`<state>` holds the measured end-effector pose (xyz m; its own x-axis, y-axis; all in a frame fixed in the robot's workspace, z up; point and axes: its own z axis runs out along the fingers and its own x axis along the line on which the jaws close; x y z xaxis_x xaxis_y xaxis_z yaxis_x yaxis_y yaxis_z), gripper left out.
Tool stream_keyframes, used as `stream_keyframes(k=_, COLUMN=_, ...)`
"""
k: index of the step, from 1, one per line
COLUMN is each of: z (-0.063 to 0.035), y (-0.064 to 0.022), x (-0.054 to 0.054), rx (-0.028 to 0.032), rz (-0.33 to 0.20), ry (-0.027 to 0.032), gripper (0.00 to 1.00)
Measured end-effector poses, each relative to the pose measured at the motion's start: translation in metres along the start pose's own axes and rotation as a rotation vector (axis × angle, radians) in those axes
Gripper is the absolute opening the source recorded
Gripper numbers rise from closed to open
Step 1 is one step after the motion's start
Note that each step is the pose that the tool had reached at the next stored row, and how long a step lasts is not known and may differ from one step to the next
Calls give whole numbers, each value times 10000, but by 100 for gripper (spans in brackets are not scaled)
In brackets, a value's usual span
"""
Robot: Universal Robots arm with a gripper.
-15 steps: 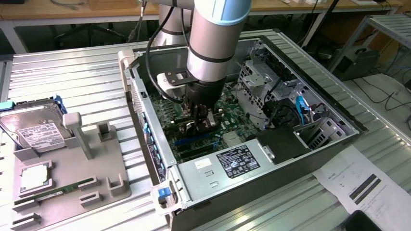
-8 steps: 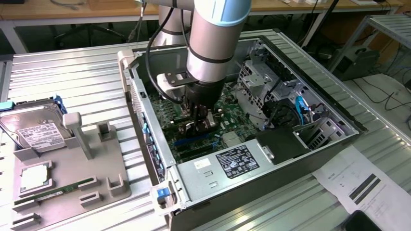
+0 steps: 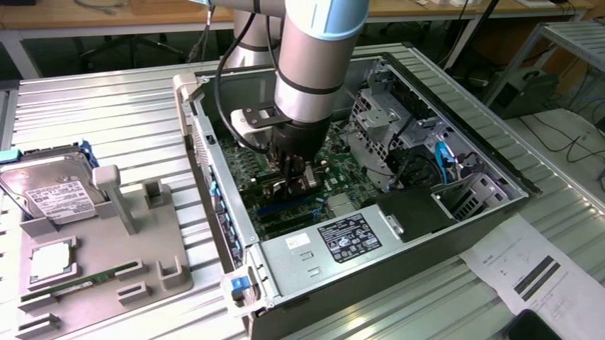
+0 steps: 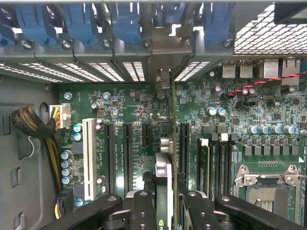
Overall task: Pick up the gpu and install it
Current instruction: 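Insert the gpu into the slot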
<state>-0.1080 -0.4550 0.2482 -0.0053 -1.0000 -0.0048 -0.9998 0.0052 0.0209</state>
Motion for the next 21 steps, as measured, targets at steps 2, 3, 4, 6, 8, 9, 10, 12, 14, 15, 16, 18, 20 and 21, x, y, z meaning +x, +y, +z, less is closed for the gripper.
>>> stream_keyframes(k=2, z=0, y=0, x=0, rx=-5, rz=0, ry=1, gripper=27)
stream_keyframes(k=3, z=1, y=0, x=0, rx=-5, rz=0, ry=0, gripper=27)
stream_keyframes(k=4, z=-2, y=0, x=-1, rx=-5, rz=0, ry=-3, gripper=27)
stream_keyframes(k=6, z=-22, y=-1, x=-3, rx=-3, rz=1, ry=-20, gripper=27)
stream_keyframes(k=8, z=-33, y=0, x=-2, rx=-11, rz=2, ry=-12, gripper=27)
stream_keyframes(k=9, z=-39, y=0, x=-1, rx=-19, rz=3, ry=-1, gripper=27)
stream_keyframes(k=10, z=-41, y=0, x=-1, rx=-20, rz=3, ry=-4, gripper=27)
stream_keyframes(k=12, z=-42, y=0, x=-1, rx=-21, rz=3, ry=-5, gripper=27)
stream_keyframes(k=14, z=-43, y=1, x=-1, rx=-22, rz=3, ry=-3, gripper=27)
stream_keyframes(k=15, z=-46, y=0, x=-1, rx=-24, rz=3, ry=-1, gripper=27)
stream_keyframes(k=16, z=-54, y=1, x=0, rx=-32, rz=2, ry=2, gripper=27)
stream_keyframes(k=18, z=-57, y=0, x=-1, rx=-42, rz=2, ry=-3, gripper=27)
stream_keyframes(k=20, z=-57, y=1, x=-1, rx=-43, rz=3, ry=-3, gripper=27)
stream_keyframes(k=21, z=-57, y=1, x=-1, rx=-43, rz=3, ry=-3, gripper=27)
